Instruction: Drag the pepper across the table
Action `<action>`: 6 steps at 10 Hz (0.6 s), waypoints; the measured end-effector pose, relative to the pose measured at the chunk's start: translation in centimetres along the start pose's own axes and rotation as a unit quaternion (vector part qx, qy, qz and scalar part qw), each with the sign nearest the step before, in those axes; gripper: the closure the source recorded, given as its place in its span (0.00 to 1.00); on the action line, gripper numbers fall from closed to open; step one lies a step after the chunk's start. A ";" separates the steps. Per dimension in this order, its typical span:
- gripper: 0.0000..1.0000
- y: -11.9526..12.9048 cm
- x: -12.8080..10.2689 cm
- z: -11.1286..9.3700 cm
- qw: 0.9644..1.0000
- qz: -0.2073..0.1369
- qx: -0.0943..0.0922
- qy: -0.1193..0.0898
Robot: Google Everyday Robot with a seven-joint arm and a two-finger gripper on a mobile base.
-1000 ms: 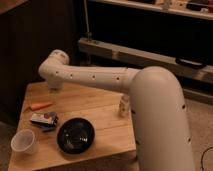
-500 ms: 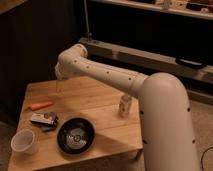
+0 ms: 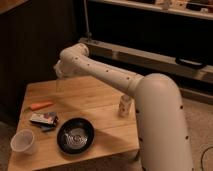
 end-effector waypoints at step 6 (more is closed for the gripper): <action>0.20 -0.6 6.5 12.5 0.994 -0.039 0.104 0.008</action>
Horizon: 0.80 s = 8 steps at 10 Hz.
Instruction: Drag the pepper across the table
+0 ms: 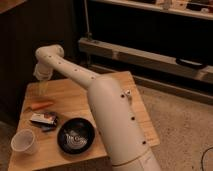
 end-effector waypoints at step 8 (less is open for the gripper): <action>0.20 -6.4 0.5 4.5 0.999 0.032 0.035 -0.022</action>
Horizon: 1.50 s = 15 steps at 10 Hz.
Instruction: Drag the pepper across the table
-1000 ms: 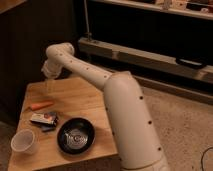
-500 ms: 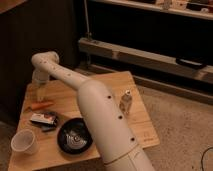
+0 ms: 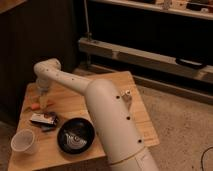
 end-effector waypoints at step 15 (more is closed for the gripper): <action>0.20 1.8 -1.4 1.8 0.995 0.071 -0.050 0.042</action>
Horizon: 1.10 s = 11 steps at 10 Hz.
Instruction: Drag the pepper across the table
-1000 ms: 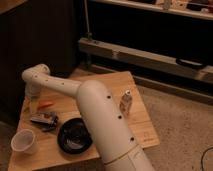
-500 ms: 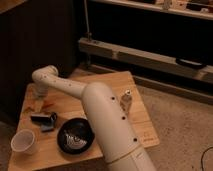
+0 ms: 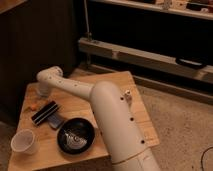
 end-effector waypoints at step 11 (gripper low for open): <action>0.71 0.1 0.3 2.4 0.999 -0.020 0.030 -0.024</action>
